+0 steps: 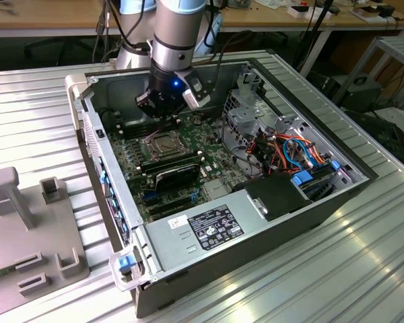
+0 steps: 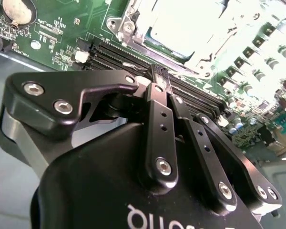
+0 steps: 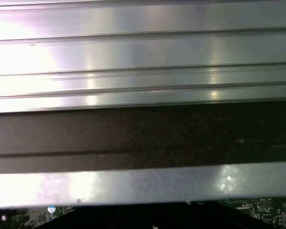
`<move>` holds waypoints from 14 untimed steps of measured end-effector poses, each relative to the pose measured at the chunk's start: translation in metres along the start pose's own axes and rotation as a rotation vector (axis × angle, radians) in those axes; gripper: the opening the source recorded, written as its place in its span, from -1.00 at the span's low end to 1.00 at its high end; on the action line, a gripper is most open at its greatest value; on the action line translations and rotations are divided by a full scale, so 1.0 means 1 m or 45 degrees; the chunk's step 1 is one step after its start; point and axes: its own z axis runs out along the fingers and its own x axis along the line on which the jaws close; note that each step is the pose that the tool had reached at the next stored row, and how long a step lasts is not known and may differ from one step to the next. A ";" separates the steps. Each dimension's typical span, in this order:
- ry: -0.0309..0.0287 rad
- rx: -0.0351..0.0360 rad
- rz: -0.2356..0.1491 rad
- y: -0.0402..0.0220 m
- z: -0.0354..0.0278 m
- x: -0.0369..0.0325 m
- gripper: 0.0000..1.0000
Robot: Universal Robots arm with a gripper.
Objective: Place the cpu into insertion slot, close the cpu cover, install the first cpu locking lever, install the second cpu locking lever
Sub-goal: 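Install the first cpu locking lever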
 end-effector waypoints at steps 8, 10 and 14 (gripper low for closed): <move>0.0003 0.0002 -0.005 0.0002 0.0052 -0.0054 -0.79; 0.0005 0.0002 -0.008 0.0002 0.0068 -0.0061 -0.79; 0.0008 0.0002 -0.014 0.0002 0.0111 -0.0083 -0.79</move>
